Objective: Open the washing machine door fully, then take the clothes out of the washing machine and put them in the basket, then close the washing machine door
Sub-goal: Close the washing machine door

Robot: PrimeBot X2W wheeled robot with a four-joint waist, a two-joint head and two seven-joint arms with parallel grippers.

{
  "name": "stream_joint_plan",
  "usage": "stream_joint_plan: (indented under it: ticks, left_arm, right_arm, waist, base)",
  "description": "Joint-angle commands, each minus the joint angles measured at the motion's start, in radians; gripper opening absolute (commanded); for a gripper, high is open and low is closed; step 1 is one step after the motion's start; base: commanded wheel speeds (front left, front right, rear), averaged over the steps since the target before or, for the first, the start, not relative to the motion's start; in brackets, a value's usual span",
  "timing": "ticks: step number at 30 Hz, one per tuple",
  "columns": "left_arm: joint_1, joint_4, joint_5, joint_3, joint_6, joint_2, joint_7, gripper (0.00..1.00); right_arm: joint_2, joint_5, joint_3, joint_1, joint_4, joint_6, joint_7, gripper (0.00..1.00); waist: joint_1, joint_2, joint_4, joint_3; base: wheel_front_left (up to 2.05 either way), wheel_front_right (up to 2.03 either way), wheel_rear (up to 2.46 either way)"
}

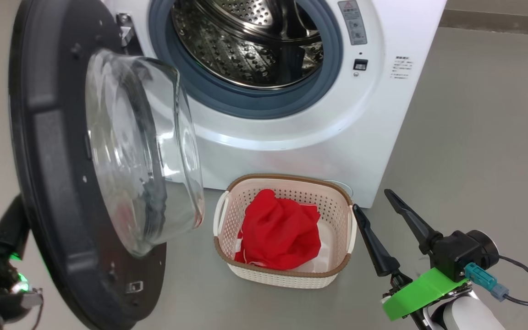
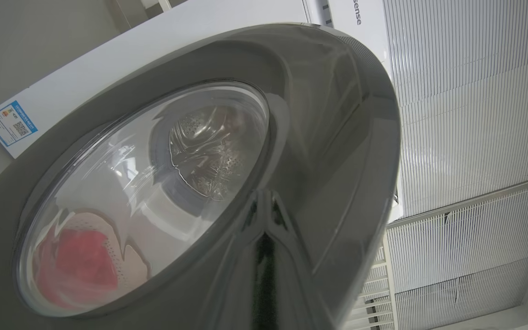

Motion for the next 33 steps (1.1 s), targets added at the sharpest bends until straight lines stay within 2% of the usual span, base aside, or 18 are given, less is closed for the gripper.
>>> stream_joint_plan:
  ticks: [1,16,32,33]
  left_arm:
    - [0.006,-0.043,-0.025,0.001,0.009,0.018,-0.003,0.0]
    - [0.07,-0.089,-0.128,-0.097,0.014,0.018,-0.093,0.0]
    - [0.101,-0.098,-0.197,-0.153,-0.011,0.018,-0.165,0.0]
    - [0.103,-0.1,-0.198,-0.152,-0.015,0.018,-0.173,0.05]
  right_arm:
    - [0.005,0.01,0.011,-0.03,-0.022,0.003,-0.006,1.0]
    - [0.0,0.014,0.014,-0.03,-0.021,0.003,-0.006,1.0]
    - [-0.003,0.016,0.017,-0.025,-0.018,0.003,-0.006,1.0]
    - [-0.003,0.016,0.017,-0.024,-0.018,0.003,-0.006,1.0]
  waist:
    - [0.0,-0.0001,-0.01,0.0]
    - [0.0,-0.0001,-0.075,-0.002]
    - [0.0,-0.0001,-0.116,-0.009]
    - [0.0,-0.0001,-0.115,-0.009]
  base:
    - [0.0,0.0,0.0]
    - [0.0,0.0,0.0]
    - [0.0,0.0,0.0]
    - [0.0,0.0,0.0]
